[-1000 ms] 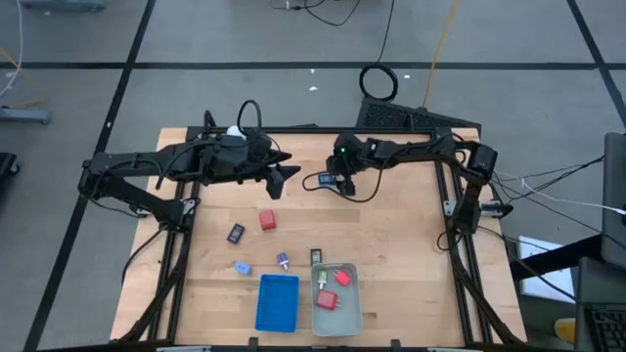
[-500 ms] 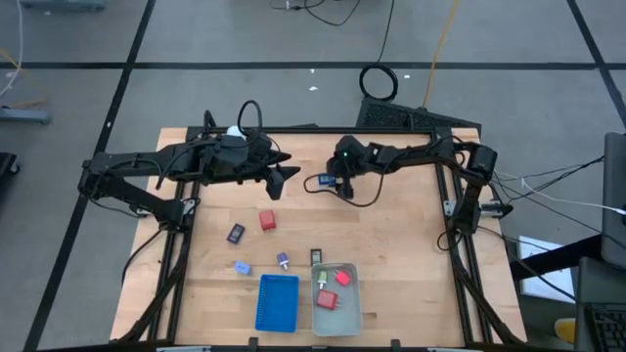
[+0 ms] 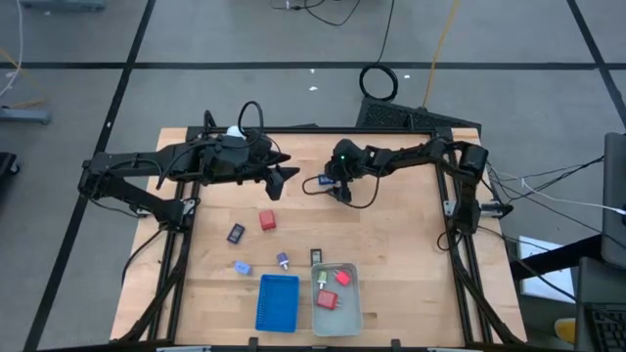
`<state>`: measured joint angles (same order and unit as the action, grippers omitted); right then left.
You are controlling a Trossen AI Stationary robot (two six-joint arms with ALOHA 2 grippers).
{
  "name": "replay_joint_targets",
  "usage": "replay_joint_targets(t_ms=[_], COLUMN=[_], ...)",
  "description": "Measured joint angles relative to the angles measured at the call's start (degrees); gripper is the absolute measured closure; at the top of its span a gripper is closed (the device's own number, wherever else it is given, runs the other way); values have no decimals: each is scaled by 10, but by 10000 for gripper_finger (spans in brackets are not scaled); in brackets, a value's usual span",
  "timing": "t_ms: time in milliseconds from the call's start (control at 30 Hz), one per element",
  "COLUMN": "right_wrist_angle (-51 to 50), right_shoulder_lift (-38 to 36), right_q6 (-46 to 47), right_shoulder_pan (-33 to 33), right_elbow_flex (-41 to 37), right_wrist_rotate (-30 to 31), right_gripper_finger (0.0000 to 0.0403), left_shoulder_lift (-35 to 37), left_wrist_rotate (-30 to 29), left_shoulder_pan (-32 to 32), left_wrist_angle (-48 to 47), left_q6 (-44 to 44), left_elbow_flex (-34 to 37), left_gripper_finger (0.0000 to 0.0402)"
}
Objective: Pick & Place Office items
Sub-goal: Put the blue digital clock into the blue bin
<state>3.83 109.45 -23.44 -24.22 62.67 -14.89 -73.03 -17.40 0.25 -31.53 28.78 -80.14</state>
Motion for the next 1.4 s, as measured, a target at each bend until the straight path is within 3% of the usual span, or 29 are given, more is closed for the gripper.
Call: replay_joint_targets(t_ms=[700, 1000, 1400], right_wrist_angle=[14, 14, 15], right_shoulder_lift=[29, 29, 28], right_q6=[2, 37, 48], right_shoulder_pan=[-13, -15, 3], right_elbow_flex=[-6, -10, -10], right_wrist_rotate=[7, -34, -33], right_gripper_finger=[90, 94, 214], left_shoulder_lift=[0, 0, 0], left_wrist_rotate=[22, 24, 24], left_shoulder_pan=[0, 0, 0], left_wrist_angle=[-19, -18, -18], left_q6=[14, 15, 15], left_elbow_flex=[0, 0, 0], left_gripper_finger=[160, 160, 160])
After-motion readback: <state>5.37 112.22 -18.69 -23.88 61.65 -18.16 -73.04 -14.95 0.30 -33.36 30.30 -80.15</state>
